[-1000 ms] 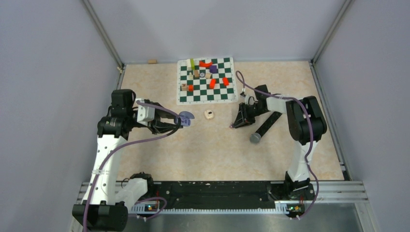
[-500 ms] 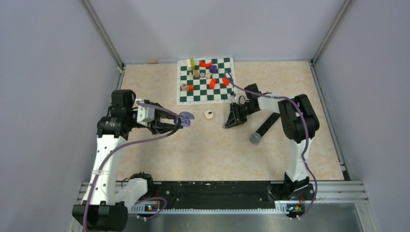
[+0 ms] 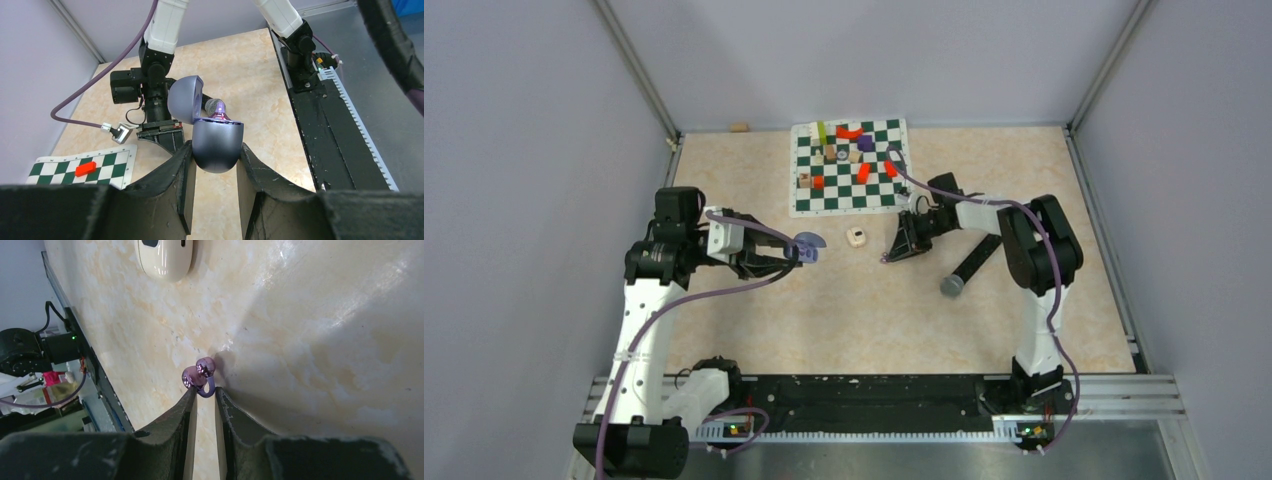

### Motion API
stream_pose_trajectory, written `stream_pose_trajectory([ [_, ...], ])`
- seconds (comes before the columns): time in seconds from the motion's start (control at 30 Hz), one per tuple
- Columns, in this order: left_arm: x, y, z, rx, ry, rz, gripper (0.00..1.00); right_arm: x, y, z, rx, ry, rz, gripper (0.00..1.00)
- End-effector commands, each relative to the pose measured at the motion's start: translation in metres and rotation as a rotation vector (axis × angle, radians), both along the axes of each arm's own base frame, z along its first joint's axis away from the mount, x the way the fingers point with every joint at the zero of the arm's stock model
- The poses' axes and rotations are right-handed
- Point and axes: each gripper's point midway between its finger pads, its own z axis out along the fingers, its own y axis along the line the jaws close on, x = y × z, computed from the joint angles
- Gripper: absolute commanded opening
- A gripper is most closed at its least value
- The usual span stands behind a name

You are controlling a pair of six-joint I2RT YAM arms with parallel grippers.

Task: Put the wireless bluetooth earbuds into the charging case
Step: Pick up the right earbud from the center of the board, then insert the right earbud into the right side groove of the charging case.

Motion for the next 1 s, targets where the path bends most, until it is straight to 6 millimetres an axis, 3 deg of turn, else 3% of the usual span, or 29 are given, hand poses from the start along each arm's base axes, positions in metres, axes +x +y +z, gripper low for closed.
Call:
stream_pose_trajectory([
  [0.0, -0.021, -0.003, 0.029, -0.093, -0.061, -0.097, 0.00, 0.008, 0.003, -0.009, 0.031, -0.011, -0.017, 0.17],
  [0.3, -0.019, -0.003, 0.025, -0.093, -0.057, -0.095, 0.00, 0.034, 0.001, 0.044, 0.225, -0.141, -0.049, 0.06],
  [0.53, -0.015, -0.003, 0.019, -0.092, -0.051, -0.094, 0.00, 0.034, 0.007, 0.082, 0.276, -0.226, 0.014, 0.02],
  [0.63, -0.009, -0.003, 0.012, -0.088, -0.028, -0.093, 0.00, 0.038, -0.001, 0.116, 0.219, -0.374, 0.053, 0.01],
  [0.77, -0.001, -0.005, 0.004, -0.086, 0.008, -0.094, 0.00, 0.038, -0.015, 0.174, 0.143, -0.629, 0.110, 0.00],
  [0.97, 0.008, -0.014, -0.010, -0.052, 0.072, -0.122, 0.00, 0.013, -0.025, 0.251, 0.076, -0.937, 0.198, 0.00],
])
